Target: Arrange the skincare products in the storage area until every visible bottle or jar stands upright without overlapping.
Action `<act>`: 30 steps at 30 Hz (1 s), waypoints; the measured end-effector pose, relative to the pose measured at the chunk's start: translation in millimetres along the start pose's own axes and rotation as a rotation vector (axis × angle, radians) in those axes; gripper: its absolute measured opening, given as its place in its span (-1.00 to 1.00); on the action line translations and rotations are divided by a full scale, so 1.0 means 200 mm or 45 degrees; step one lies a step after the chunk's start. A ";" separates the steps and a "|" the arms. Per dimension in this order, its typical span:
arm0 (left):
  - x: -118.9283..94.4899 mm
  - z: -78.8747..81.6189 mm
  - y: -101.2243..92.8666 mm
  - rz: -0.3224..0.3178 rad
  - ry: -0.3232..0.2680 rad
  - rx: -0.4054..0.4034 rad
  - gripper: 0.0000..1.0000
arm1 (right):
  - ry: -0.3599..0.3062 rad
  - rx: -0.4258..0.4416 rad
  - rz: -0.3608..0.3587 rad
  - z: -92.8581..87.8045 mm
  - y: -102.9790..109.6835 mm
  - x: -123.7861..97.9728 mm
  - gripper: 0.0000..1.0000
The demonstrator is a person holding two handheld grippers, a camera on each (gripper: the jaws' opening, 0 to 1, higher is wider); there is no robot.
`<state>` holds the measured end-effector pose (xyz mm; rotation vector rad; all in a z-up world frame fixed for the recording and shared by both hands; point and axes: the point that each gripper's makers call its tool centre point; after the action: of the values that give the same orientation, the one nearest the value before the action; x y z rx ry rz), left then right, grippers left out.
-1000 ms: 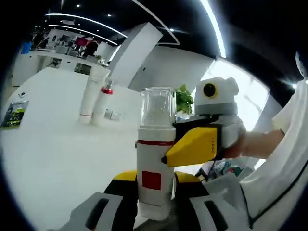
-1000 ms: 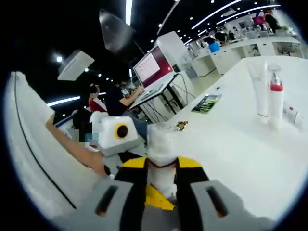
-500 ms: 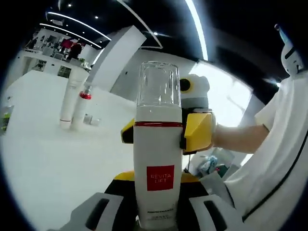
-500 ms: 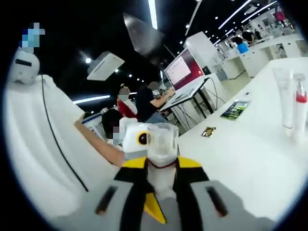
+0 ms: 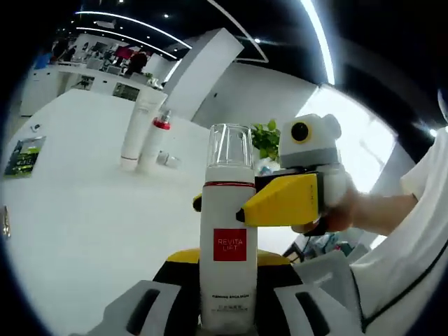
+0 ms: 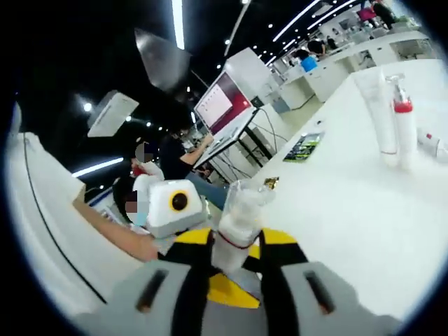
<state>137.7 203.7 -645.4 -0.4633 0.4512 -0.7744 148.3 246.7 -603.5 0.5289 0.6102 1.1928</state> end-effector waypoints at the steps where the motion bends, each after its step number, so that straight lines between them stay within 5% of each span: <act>1: 0.00 0.00 0.01 0.017 0.005 -0.002 -0.46 | -0.002 0.007 -0.005 0.00 0.00 0.00 -0.33; 5: -0.01 -0.01 0.08 0.123 0.015 0.026 -0.46 | -0.029 0.032 -0.057 0.02 -0.02 0.00 -0.27; 13: -0.03 -0.01 0.14 0.193 0.028 0.108 -0.46 | -0.127 0.156 -0.213 0.09 -0.09 0.05 -0.35; 16: -0.03 -0.01 0.13 0.193 0.040 0.157 -0.46 | -0.109 0.190 -0.242 0.09 -0.12 0.04 -0.53; 20: -0.02 -0.03 0.10 0.155 0.056 0.166 -0.45 | -0.100 0.116 -0.157 0.10 -0.08 0.03 -0.58; 23: 0.01 -0.05 0.01 0.016 0.071 0.013 -0.43 | -0.033 0.017 -0.080 0.10 -0.04 0.01 -0.60; 30: 0.03 -0.05 -0.14 -0.195 0.044 0.033 -0.27 | 0.067 -0.095 0.183 0.11 0.08 -0.07 -0.61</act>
<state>120.1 178.6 -639.4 -0.4648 0.4405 -0.9364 148.2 235.8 -574.5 0.4855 0.5772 1.3640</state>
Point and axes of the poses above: the point that each gripper's makers call its tool centre point, and the gripper's own axes: x roughly forward along the fingers, y roughly to its left, z roughly out of its top, and after that the axes turned 11 degrees about -y, right-handed
